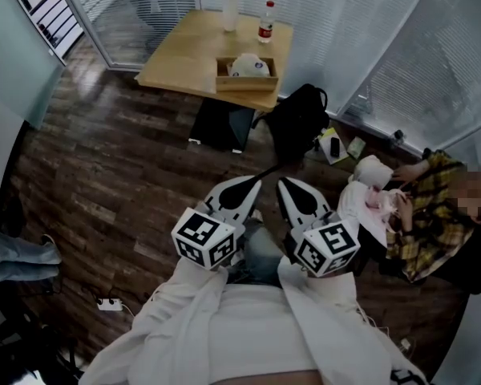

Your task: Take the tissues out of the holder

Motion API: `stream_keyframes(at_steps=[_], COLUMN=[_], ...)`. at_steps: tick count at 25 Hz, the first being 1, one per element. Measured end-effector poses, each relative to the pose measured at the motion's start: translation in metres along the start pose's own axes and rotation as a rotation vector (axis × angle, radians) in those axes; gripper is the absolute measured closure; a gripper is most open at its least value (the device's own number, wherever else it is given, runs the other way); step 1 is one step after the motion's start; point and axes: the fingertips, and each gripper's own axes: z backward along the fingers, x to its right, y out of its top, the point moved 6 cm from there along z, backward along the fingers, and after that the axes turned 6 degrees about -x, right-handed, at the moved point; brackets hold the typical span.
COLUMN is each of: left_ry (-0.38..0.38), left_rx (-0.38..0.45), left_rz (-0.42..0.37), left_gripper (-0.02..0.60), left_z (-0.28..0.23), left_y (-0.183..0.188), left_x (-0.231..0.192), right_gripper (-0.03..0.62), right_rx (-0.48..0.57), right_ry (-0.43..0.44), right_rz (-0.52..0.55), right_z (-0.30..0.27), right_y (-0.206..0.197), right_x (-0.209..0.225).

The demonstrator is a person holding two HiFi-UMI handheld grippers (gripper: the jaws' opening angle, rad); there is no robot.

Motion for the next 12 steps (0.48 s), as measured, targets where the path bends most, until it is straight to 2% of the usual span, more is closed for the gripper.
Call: stream_keyframes(at_steps=[12], left_ry=[0.053], left_rx=[0.014], left_rz=[0.009], left_gripper=[0.575], left_z=[-0.064], left_y=[0.035], left_x=[-0.068], right_gripper=[0.583], right_rx=[-0.024], right_ry=[0.076], right_rz=[0.044], right_z=[-0.085], right_y=[0.037], right_x=[0.065])
